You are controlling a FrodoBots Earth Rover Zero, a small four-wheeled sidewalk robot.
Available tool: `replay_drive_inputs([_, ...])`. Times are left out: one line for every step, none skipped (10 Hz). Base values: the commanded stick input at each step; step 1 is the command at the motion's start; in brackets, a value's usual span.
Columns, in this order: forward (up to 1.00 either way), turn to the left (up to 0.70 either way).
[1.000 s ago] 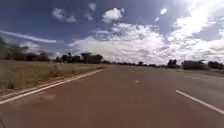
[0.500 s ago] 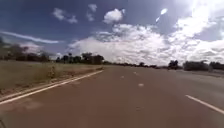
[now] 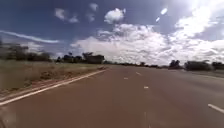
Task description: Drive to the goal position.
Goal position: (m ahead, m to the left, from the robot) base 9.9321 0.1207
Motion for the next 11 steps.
replay_drive_inputs([1.0, 0.0])
replay_drive_inputs([1.0, 0.0])
replay_drive_inputs([1.0, 0.0])
replay_drive_inputs([1.0, 0.0])
replay_drive_inputs([1.0, 0.0])
replay_drive_inputs([1.0, 0.0])
replay_drive_inputs([1.0, 0.0])
replay_drive_inputs([1.0, 0.0])
replay_drive_inputs([1.0, 0.0])
replay_drive_inputs([1.0, 0.0])
replay_drive_inputs([1.0, 0.0])
